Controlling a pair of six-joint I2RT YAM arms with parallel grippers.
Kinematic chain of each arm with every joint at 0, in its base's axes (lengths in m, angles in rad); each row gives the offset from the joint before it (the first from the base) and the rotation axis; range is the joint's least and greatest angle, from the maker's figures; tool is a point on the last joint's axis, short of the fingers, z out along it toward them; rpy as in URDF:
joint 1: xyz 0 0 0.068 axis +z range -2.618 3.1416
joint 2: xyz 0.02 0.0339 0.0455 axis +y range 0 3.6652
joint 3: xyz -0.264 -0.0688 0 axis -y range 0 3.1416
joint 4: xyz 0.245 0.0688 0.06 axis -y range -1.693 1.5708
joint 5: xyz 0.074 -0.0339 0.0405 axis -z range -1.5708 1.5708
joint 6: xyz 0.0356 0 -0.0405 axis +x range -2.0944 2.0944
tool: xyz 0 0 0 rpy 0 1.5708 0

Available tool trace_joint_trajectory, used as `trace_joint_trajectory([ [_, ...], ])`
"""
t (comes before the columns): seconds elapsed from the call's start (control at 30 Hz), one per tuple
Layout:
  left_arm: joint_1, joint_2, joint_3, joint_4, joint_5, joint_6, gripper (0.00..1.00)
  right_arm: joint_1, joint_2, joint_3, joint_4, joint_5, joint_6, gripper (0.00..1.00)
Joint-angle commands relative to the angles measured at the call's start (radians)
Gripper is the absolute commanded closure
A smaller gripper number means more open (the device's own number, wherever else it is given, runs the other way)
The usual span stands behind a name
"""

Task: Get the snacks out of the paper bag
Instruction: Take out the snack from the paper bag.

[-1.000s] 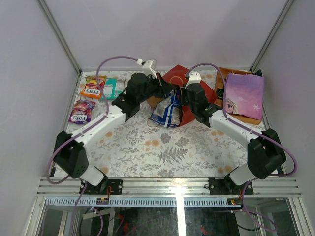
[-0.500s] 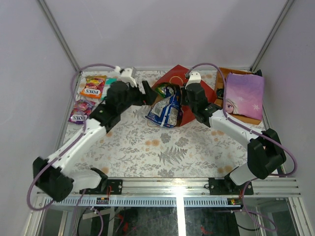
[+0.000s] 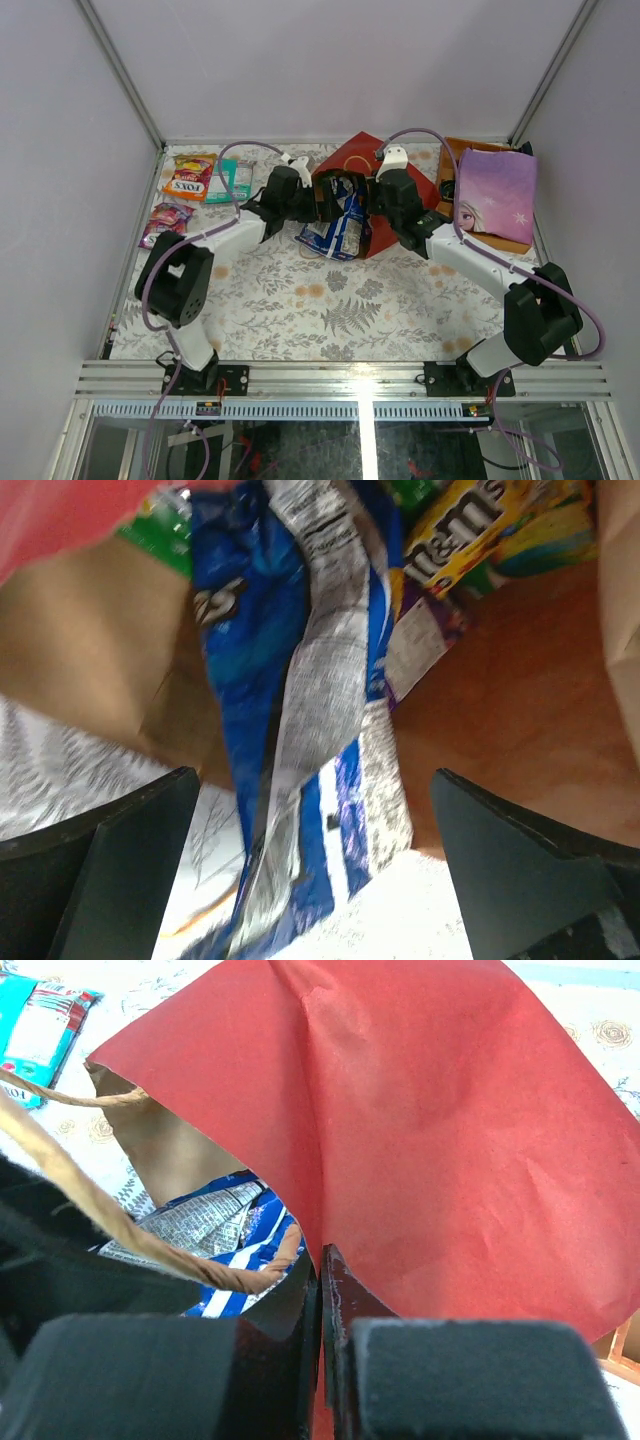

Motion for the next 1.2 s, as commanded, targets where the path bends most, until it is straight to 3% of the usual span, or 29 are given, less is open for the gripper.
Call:
trace_joint_trajectory([
  [0.0, 0.036, 0.11, 0.066, 0.217, 0.163, -0.082, 0.0, -0.01, -0.058, 0.008, 0.009, 0.021, -0.033, 1.0],
  [0.07, 0.043, 0.154, 0.08, 0.237, 0.16, -0.108, 0.0, -0.01, -0.062, 0.006, 0.01, 0.021, -0.038, 1.0],
  [0.23, 0.042, 0.21, 0.109, 0.159, -0.035, -0.13, 0.0, -0.01, -0.064, 0.001, 0.013, 0.017, -0.039, 1.0],
  [0.33, 0.041, 0.222, 0.102, 0.155, -0.071, -0.14, 0.0, -0.01, -0.061, -0.001, 0.018, 0.008, -0.038, 1.0],
  [0.73, 0.007, 0.345, 0.097, 0.315, 0.129, -0.277, 0.02, -0.01, -0.053, 0.007, 0.017, -0.005, -0.029, 1.0],
  [1.0, 0.018, 0.253, -0.034, 0.401, 0.151, -0.341, 0.48, -0.01, -0.051, 0.002, 0.017, -0.005, -0.029, 1.0],
  [1.1, 0.035, 0.164, -0.097, 0.427, 0.152, -0.353, 0.81, -0.01, -0.047, 0.003, 0.019, -0.009, -0.025, 1.0],
  [1.17, 0.049, 0.101, -0.131, 0.433, 0.156, -0.356, 0.93, -0.01, -0.048, 0.002, 0.02, -0.009, -0.022, 1.0],
])
